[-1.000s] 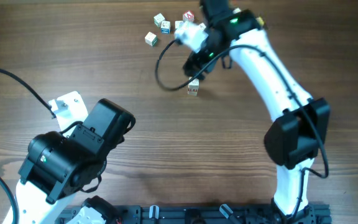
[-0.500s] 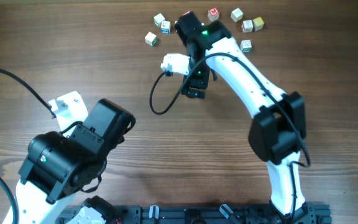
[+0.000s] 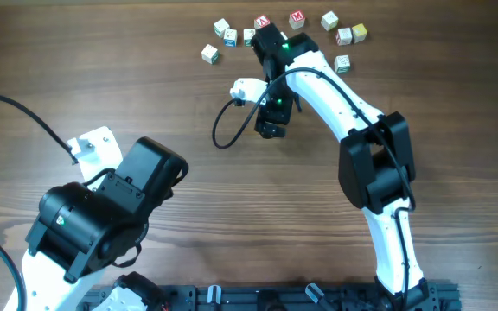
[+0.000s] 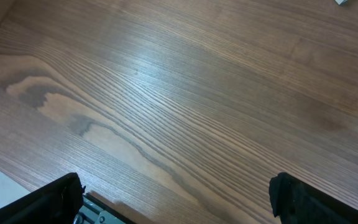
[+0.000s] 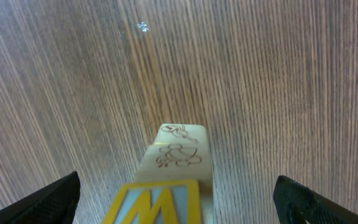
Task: Form a tower
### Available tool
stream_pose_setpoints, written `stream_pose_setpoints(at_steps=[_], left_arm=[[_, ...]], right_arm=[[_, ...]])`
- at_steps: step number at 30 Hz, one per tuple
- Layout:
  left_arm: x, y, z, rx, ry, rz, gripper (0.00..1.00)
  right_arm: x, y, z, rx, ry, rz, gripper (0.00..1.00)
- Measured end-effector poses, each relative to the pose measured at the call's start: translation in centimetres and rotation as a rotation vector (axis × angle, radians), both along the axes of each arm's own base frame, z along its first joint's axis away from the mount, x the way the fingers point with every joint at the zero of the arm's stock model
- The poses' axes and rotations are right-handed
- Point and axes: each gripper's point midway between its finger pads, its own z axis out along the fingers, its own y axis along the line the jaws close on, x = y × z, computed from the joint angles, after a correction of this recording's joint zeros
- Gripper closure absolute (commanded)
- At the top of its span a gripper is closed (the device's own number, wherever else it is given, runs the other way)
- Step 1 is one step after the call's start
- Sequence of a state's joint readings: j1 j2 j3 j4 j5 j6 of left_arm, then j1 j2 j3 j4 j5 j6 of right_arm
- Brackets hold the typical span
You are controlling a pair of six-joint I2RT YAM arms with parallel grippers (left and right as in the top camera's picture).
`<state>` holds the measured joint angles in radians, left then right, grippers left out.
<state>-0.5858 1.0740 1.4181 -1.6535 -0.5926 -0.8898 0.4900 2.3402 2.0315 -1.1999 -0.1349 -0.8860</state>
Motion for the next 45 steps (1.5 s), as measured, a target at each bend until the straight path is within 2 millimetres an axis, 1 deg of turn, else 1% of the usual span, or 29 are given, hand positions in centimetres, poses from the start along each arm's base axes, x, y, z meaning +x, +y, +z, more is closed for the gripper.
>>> stream_pose_setpoints(at_steps=[2, 6, 8, 12, 15, 17, 19, 22, 25, 27, 31, 33, 39, 45], left_arm=[[0.0, 0.0, 0.0, 0.000, 0.000, 0.000, 0.00], [0.0, 0.0, 0.0, 0.000, 0.000, 0.000, 0.00], [0.0, 0.0, 0.0, 0.000, 0.000, 0.000, 0.00], [0.0, 0.0, 0.0, 0.000, 0.000, 0.000, 0.00], [0.0, 0.0, 0.0, 0.000, 0.000, 0.000, 0.00], [0.0, 0.0, 0.0, 0.000, 0.000, 0.000, 0.00], [0.0, 0.0, 0.0, 0.000, 0.000, 0.000, 0.00], [0.0, 0.0, 0.0, 0.000, 0.000, 0.000, 0.00], [0.0, 0.0, 0.0, 0.000, 0.000, 0.000, 0.00], [0.0, 0.0, 0.0, 0.000, 0.000, 0.000, 0.00], [0.0, 0.0, 0.0, 0.000, 0.000, 0.000, 0.00], [0.0, 0.0, 0.0, 0.000, 0.000, 0.000, 0.00], [0.0, 0.0, 0.0, 0.000, 0.000, 0.000, 0.00], [0.0, 0.0, 0.0, 0.000, 0.000, 0.000, 0.00]], right_arm=[[0.3, 0.2, 0.0, 0.007, -0.010, -0.009, 0.00], [0.5, 0.3, -1.3, 0.004, 0.002, -0.032, 0.01], [0.5, 0.3, -1.5, 0.002, 0.009, -0.040, 0.05], [0.5, 0.3, -1.5, 0.002, 0.008, -0.053, 0.09], [0.4, -0.1, -2.3, -0.009, 0.011, -0.058, 0.15], [0.1, -0.5, -2.8, -0.026, 0.022, -0.059, 0.20], [0.1, -0.6, -2.9, -0.032, 0.020, -0.060, 0.27], [0.1, -0.6, -2.9, -0.035, 0.020, -0.066, 0.46], [0.1, -0.7, -2.9, -0.039, 0.017, -0.066, 0.58], [0.1, -0.7, -2.9, -0.037, 0.019, -0.069, 0.60], [0.1, -0.7, -2.9, -0.037, 0.018, -0.067, 0.71], [0.1, -0.7, -2.9, -0.037, 0.019, -0.073, 0.74], [0.0, -0.8, -2.9, -0.041, 0.025, -0.075, 0.74], [-0.4, -1.0, -2.9, -0.048, 0.029, 0.031, 0.75]])
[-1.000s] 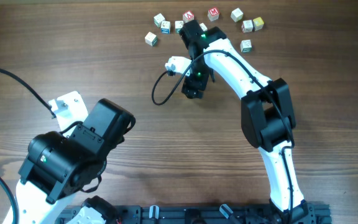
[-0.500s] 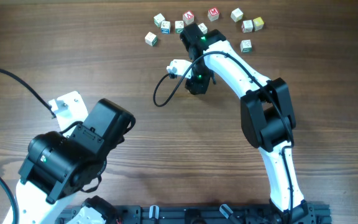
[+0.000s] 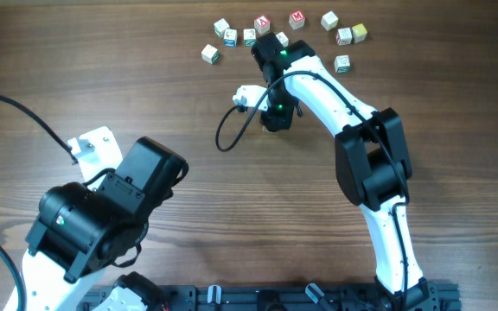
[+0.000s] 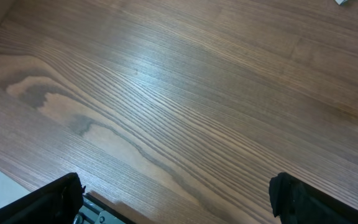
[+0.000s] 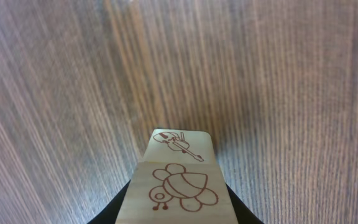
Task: Form a tower
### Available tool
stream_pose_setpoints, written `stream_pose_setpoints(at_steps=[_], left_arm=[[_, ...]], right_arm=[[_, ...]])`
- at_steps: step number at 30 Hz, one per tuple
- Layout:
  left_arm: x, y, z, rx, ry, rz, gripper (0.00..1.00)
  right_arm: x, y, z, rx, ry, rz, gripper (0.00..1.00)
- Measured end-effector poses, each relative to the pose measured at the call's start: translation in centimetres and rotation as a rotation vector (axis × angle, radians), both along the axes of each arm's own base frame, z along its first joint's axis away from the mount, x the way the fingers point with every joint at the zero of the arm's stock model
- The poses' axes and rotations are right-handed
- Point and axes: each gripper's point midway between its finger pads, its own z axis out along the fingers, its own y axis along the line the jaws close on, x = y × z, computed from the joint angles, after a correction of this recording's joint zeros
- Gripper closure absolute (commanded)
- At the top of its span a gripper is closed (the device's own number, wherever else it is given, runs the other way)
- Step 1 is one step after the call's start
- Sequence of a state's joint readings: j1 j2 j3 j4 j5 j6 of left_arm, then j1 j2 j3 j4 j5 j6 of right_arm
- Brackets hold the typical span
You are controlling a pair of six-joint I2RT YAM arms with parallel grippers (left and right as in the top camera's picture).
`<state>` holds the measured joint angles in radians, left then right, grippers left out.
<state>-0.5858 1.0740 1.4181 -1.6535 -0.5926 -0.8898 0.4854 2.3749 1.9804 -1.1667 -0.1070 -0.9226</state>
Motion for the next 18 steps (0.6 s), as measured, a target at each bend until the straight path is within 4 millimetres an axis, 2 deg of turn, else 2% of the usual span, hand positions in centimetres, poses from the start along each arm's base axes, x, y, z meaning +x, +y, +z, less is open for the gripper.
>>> stream_pose_setpoints(at_steps=[4, 5, 6, 9, 14, 17, 18], left_arm=[[0.00, 0.00, 0.00, 0.000, 0.000, 0.000, 0.00], [0.00, 0.00, 0.00, 0.000, 0.000, 0.000, 0.00], [0.00, 0.00, 0.00, 0.000, 0.000, 0.000, 0.00], [0.01, 0.00, 0.01, 0.000, -0.001, 0.000, 0.00], [0.00, 0.00, 0.00, 0.000, 0.000, 0.000, 0.00], [0.00, 0.00, 0.00, 0.000, 0.000, 0.000, 0.00], [0.00, 0.00, 0.00, 0.000, 0.000, 0.000, 0.00]], right_arm=[[-0.04, -0.06, 0.00, 0.002, -0.007, 0.088, 0.73], [-0.04, -0.05, 0.00, 0.003, -0.008, 0.102, 0.68], [0.04, -0.01, 0.00, 0.005, -0.012, 0.112, 0.54], [0.45, 0.24, -0.01, 0.014, -0.032, 0.130, 0.32], [0.42, 0.22, -0.03, 0.014, -0.031, 0.137, 0.11], [0.39, 0.20, -0.05, 0.013, -0.030, 0.132, 0.07], [0.39, 0.20, -0.06, 0.013, -0.029, 0.130, 0.03]])
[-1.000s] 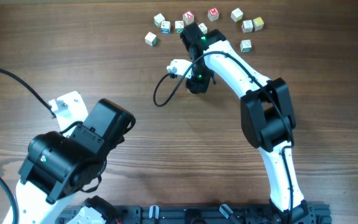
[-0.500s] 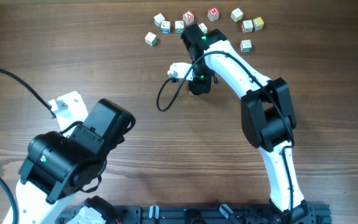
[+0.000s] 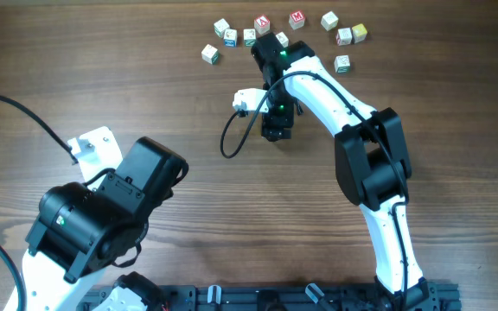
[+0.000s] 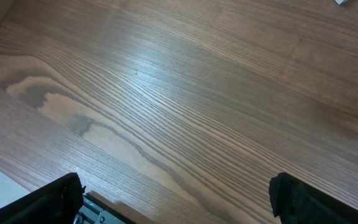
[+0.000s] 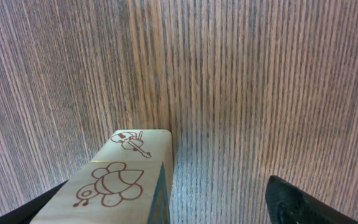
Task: Form a tower
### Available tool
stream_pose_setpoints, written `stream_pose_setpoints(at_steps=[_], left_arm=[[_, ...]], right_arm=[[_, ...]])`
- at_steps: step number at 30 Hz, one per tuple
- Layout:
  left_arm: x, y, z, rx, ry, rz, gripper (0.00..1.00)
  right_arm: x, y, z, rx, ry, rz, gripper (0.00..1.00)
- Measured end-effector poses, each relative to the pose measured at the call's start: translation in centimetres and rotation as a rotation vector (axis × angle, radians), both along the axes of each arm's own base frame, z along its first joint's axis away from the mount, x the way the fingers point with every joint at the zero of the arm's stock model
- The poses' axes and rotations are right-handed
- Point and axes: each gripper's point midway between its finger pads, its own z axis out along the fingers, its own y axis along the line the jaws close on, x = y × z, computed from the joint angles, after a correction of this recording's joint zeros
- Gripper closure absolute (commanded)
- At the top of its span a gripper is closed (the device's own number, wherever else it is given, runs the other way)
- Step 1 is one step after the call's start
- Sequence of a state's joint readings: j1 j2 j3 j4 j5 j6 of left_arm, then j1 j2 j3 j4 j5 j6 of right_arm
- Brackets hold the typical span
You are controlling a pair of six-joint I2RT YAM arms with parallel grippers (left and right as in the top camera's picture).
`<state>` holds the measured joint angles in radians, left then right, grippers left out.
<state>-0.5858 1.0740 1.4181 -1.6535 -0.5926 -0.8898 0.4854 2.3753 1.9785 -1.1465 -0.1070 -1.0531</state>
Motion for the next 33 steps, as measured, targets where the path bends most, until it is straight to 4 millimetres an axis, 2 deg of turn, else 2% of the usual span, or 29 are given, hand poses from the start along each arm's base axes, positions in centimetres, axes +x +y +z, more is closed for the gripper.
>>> stream_pose_setpoints(at_steps=[1, 14, 22, 29, 32, 33], left_arm=[[0.0, 0.0, 0.0, 0.000, 0.000, 0.000, 0.00], [0.0, 0.0, 0.0, 0.000, 0.000, 0.000, 0.00], [0.0, 0.0, 0.0, 0.000, 0.000, 0.000, 0.00], [0.0, 0.0, 0.0, 0.000, 0.000, 0.000, 0.00], [0.0, 0.0, 0.0, 0.000, 0.000, 0.000, 0.00], [0.0, 0.0, 0.0, 0.000, 0.000, 0.000, 0.00]], right_arm=[[0.0, 0.0, 0.0, 0.000, -0.001, -0.001, 0.00], [0.2, 0.1, 0.4, 0.006, -0.010, -0.035, 0.00], [0.4, 0.6, 6.3, 0.082, -0.090, -0.072, 0.00], [0.3, 1.3, 7.9, 0.137, -0.092, -0.142, 0.00], [2.5, 2.9, 10.5, 0.248, -0.179, -0.291, 0.00], [4.5, 3.7, 12.6, 0.328, -0.252, -0.403, 0.00]])
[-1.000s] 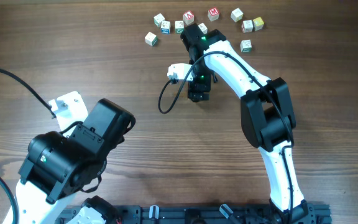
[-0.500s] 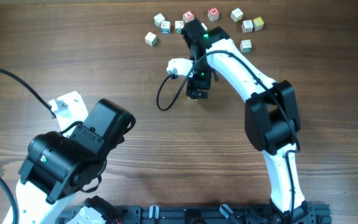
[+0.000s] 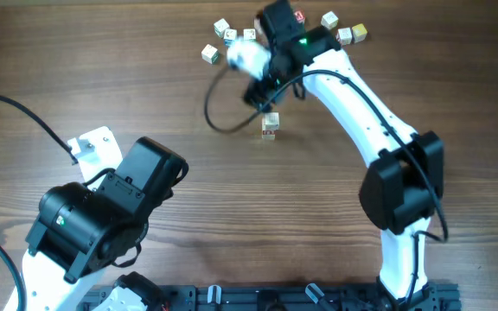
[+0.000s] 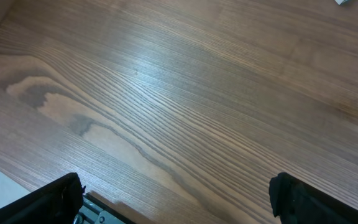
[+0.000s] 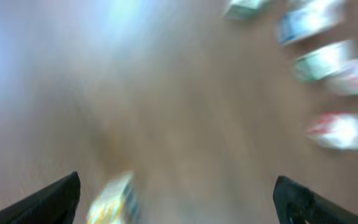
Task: Form a tower
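A small stack of wooden picture blocks [image 3: 270, 126] stands alone at mid-table. It shows as a blur in the right wrist view [image 5: 113, 200]. My right gripper [image 3: 261, 95] hangs above and just behind it, open, with nothing between its fingers [image 5: 55, 198]. Several loose blocks [image 3: 221, 28] lie at the far edge and are smeared in the right wrist view [image 5: 325, 59]. My left gripper [image 4: 176, 190] is open over bare wood near the front left. One block shows at the right edge of the left wrist view.
More loose blocks [image 3: 345, 34] sit at the far right of the cluster. A black cable [image 3: 213, 104] loops from the right wrist, left of the stack. The left arm's bulk [image 3: 102, 216] fills the front left of the table [image 3: 456, 130].
My right gripper was low at the stack with its jaws open beside the bee block. It now sits higher and further back towards the loose blocks, and the stack stands free. The left arm is unchanged.
First my right gripper hovered open over the blocks at mid-table. Then it was down and shut on the block with the bee drawing. After that its jaws stood open beside that block. Now it is up and away, with the stack standing on its own.
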### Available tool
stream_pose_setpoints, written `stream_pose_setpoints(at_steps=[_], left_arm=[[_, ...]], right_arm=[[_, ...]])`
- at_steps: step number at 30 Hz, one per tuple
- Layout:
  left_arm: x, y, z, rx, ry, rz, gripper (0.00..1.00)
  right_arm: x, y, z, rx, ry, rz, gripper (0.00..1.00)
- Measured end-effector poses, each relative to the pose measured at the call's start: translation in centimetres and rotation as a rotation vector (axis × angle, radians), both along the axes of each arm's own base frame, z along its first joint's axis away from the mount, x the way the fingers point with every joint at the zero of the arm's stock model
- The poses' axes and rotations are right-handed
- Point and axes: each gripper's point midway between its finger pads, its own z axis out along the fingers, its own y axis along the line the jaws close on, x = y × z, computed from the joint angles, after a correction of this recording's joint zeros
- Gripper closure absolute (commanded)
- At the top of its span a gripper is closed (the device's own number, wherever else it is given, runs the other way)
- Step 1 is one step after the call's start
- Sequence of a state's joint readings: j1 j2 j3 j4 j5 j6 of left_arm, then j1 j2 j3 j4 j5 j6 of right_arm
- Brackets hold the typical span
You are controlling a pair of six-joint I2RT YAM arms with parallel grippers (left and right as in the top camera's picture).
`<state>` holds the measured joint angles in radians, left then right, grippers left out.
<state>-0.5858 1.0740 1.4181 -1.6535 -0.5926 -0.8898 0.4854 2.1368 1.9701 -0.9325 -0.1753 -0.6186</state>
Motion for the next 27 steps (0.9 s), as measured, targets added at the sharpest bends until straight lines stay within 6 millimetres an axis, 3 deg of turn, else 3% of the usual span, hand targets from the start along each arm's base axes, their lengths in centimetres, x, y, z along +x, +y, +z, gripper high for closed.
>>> stream_pose_setpoints(at_steps=[1, 4, 7, 10, 14, 20, 27], left_arm=[[0.0, 0.0, 0.0, 0.000, -0.001, 0.000, 0.00], [0.0, 0.0, 0.0, 0.000, 0.000, 0.000, 0.00], [0.0, 0.0, 0.0, 0.000, 0.000, 0.000, 0.00], [0.0, 0.0, 0.0, 0.000, 0.000, 0.000, 0.00], [0.0, 0.0, 0.0, 0.000, 0.000, 0.000, 0.00], [0.0, 0.0, 0.0, 0.000, 0.000, 0.000, 0.00], [0.0, 0.0, 0.0, 0.000, 0.000, 0.000, 0.00]], right_arm=[[1.3, 0.0, 1.7, 0.055, -0.034, -0.140, 0.00], [3.2, -1.8, 3.8, 0.150, -0.045, -0.520, 0.00], [1.4, -3.8, 2.6, 0.205, 0.124, -0.909, 0.00], [-0.7, -4.3, 1.5, 0.208, 0.259, -1.065, 0.00], [-3.9, -5.3, 0.3, 0.124, 0.386, -1.152, 0.00], [-5.7, -5.1, -1.5, 0.080, 0.465, -1.130, 0.00], [-7.5, -1.3, -2.2, 0.081, 0.465, -1.026, 0.00]])
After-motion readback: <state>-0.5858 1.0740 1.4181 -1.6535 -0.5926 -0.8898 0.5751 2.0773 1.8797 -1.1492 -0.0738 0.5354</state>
